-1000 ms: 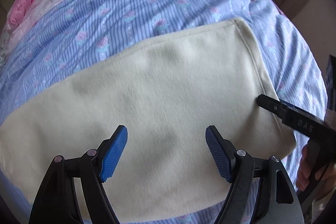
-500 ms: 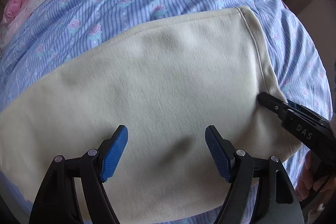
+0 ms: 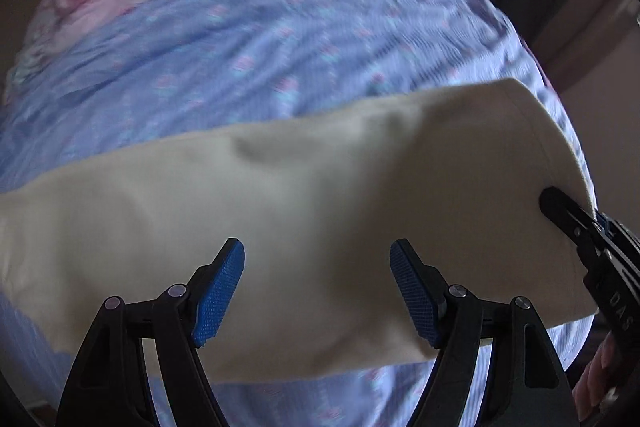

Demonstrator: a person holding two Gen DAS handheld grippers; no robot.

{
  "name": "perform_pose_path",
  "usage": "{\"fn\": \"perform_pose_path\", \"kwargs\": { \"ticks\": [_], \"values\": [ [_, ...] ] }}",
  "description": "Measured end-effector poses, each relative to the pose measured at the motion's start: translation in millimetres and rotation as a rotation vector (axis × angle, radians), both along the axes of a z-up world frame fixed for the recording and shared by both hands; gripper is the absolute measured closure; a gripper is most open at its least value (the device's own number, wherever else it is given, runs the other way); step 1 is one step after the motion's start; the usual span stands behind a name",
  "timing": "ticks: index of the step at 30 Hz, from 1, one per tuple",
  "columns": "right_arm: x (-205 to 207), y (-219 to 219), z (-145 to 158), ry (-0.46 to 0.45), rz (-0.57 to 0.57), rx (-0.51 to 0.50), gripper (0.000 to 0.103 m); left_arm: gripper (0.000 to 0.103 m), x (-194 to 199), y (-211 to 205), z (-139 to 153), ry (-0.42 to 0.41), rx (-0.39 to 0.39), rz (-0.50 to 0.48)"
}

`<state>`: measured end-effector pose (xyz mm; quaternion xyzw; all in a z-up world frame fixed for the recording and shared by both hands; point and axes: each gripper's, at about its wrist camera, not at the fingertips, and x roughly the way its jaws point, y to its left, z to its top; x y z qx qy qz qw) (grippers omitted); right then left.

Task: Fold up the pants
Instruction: 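Grasp the cuff end with the right tool and fold it toward the waistband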

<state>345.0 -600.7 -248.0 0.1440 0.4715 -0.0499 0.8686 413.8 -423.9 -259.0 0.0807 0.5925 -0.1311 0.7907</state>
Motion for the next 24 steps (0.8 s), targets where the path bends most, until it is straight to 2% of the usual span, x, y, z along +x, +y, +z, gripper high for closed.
{"fn": "perform_pose_path", "kwargs": {
  "ticks": [3,6,14,20,24],
  "values": [
    [5,30,27,-0.031,0.063,-0.069,0.086,0.028,-2,32,24,-0.032,-0.019,0.038],
    [10,62,46,-0.048,0.110,-0.093,0.086,0.028,-7,69,45,-0.056,-0.021,0.070],
    [19,155,79,-0.070,0.197,-0.131,0.086,0.028,-16,177,73,-0.100,-0.011,0.143],
    [29,232,94,-0.068,0.268,-0.147,0.086,0.028,-19,262,84,-0.101,-0.036,0.214],
    [43,281,87,-0.036,0.299,-0.138,0.086,0.028,-16,311,85,-0.108,-0.029,0.222]
  ]
}}
